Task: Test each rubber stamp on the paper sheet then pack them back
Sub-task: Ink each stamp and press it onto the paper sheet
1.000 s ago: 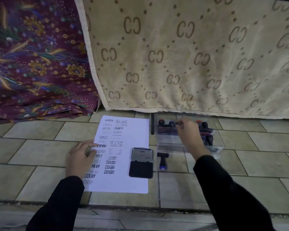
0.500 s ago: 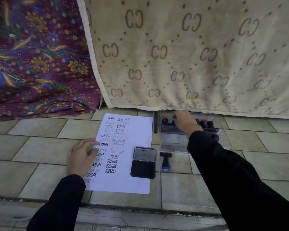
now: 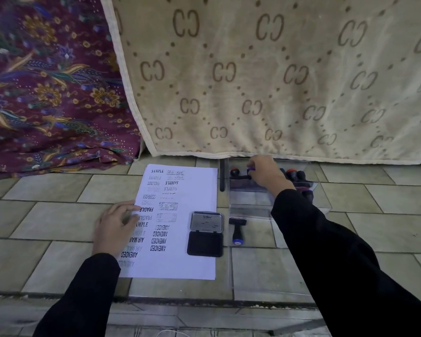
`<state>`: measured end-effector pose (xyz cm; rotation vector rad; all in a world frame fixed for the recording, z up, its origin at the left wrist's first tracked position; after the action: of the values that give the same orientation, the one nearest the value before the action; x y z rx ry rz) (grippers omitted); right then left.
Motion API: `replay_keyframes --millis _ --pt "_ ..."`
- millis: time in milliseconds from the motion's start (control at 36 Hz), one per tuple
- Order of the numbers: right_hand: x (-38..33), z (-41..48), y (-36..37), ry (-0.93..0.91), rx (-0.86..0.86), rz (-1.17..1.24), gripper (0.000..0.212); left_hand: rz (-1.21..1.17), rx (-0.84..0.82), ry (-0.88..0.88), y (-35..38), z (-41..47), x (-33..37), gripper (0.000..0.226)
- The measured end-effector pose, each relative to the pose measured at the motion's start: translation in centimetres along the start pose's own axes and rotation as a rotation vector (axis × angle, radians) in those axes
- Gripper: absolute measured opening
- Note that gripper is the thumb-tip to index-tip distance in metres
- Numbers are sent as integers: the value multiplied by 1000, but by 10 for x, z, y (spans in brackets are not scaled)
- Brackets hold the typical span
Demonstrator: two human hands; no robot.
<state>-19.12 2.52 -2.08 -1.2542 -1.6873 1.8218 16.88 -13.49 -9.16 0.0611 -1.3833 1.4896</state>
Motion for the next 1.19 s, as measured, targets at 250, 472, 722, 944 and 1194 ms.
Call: replay_keyframes --millis 250,472,722,944,1194 --pt "4 -28 -14 -55 268 159 23 228 -69 75 3 4 23 21" --pt "-23 -99 -26 -158 290 571 22 9 -330 439 27 -21 75 56" --pt "-47 -176 25 -332 73 555 25 35 -376 526 50 -32 77 74" --pt "-47 -200 53 -353 94 521 24 -41 -370 487 57 -37 69 66" --pt "-51 -207 63 -355 89 476 23 -56 -393 456 55 -37 71 63"
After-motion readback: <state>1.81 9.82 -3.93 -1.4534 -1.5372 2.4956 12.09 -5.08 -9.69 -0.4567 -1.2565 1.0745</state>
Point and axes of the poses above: each hand's wrist, its own z-axis towards the middle knuckle, its own y-axis out of the palm, x = y × z, the point moved 3 cm from there along z, towards the middle knuckle, and after that the axes turned 10 degrees about y, right-handed, at the moved point
